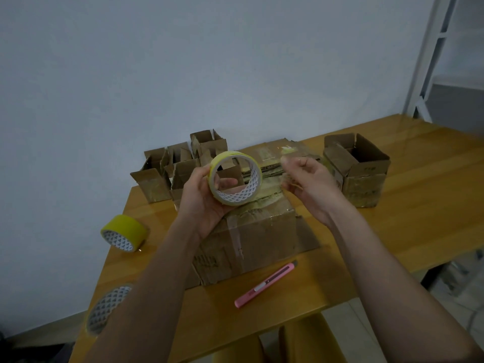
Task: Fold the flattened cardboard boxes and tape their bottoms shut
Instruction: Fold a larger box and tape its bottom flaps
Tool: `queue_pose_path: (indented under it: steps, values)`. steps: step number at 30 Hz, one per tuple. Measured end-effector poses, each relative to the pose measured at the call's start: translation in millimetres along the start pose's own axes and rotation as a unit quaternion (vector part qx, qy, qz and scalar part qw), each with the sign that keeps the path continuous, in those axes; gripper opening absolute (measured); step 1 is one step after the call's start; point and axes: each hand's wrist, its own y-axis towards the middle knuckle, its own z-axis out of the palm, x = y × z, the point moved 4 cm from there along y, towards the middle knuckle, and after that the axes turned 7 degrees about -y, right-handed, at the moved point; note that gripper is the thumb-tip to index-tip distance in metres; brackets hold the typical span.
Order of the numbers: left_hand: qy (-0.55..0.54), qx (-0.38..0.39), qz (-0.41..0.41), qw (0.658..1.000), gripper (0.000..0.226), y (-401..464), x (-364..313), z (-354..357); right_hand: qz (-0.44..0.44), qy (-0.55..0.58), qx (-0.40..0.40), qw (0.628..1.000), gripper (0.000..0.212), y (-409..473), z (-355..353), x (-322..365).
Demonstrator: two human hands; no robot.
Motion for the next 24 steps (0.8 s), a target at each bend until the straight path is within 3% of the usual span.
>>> queue_pose_path:
  steps: [5,7,11,15,17,22,24]
  values:
    - [0.017,0.000,0.003,1.000,0.036,-0.3,0.8,1.9,-0.020,-0.075,-0.069,0.995,0.034,1.8,-7.5,-10.1]
    - [0.029,-0.009,0.013,0.999,0.032,0.9,1.4,0.5,-0.016,-0.050,-0.072,0.996,0.033,1.2,-9.2,-11.1]
    - [0.034,-0.023,0.016,0.999,0.046,4.7,4.6,-1.6,0.003,-0.025,-0.072,0.997,0.034,1.9,-7.1,-16.7]
    - [0.072,-0.007,0.021,0.997,0.027,3.2,7.7,-1.5,0.026,0.018,-0.096,0.995,0.035,3.1,-3.9,-19.6]
    - [0.126,-0.014,0.049,0.991,0.040,1.0,7.2,-1.9,0.036,0.054,-0.114,0.991,0.036,2.5,-1.9,-20.9]
    - [0.181,-0.055,0.169,0.967,0.040,-8.0,-1.0,2.7,0.055,0.063,-0.131,0.988,0.041,0.5,2.4,-29.4]
    - [0.237,-0.038,0.189,0.952,0.039,-11.2,-5.1,4.6,0.057,0.081,-0.130,0.986,0.040,-0.8,2.4,-30.1]
